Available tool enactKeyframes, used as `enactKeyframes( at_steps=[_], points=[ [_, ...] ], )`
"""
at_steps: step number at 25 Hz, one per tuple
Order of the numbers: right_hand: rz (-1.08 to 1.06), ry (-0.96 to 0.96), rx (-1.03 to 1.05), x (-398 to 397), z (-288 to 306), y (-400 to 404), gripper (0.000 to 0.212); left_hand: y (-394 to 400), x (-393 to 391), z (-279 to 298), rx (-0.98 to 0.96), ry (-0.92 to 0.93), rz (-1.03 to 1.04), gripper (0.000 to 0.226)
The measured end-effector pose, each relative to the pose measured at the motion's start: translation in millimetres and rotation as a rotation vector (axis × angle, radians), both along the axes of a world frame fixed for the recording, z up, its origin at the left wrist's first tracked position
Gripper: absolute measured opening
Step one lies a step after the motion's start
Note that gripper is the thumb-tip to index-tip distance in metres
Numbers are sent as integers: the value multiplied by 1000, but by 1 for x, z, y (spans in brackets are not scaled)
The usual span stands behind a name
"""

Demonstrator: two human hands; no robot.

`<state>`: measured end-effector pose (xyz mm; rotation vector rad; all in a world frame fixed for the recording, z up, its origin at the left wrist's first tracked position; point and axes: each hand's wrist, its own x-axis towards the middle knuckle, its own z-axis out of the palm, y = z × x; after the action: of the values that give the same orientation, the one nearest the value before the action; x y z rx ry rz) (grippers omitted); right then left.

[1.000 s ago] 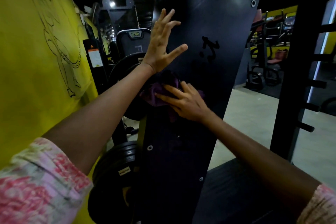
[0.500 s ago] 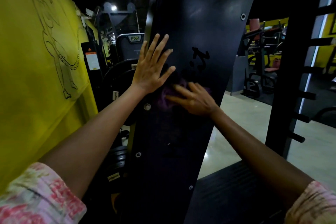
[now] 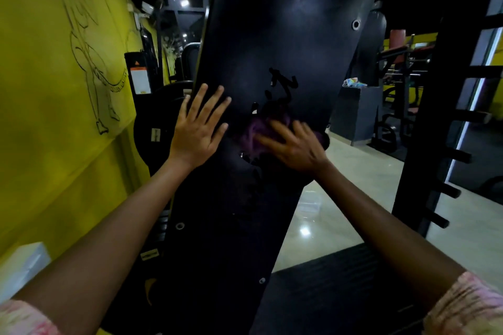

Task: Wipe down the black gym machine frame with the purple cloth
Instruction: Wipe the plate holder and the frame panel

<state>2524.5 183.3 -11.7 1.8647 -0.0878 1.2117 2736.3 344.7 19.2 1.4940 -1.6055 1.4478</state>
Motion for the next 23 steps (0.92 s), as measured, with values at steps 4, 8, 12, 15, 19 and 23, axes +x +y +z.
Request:
enactKeyframes(
  at_steps=[4,8,12,15,19,23],
  points=[
    [112,-446,522,10,-31,9,40,-2,-5,-4,-34,24,49,50],
    [112,169,-54,-7,-61,-11,47,0,-4,-7,-27,51,58,50],
    [53,57,-98,-51,-22,-69,40,0,-4,-12,-22,78,51,51],
    [51,-345,261,-62,-4,-85,34,0,-3,-11,-18,72,51,53],
    [93,-487,456,-36,-37,-59,34,0,-3,-13,-19,70,55,56],
    [147,-421,594,-17,-109,-22,31,0,-3,-13,-25,66,46,56]
  ],
)
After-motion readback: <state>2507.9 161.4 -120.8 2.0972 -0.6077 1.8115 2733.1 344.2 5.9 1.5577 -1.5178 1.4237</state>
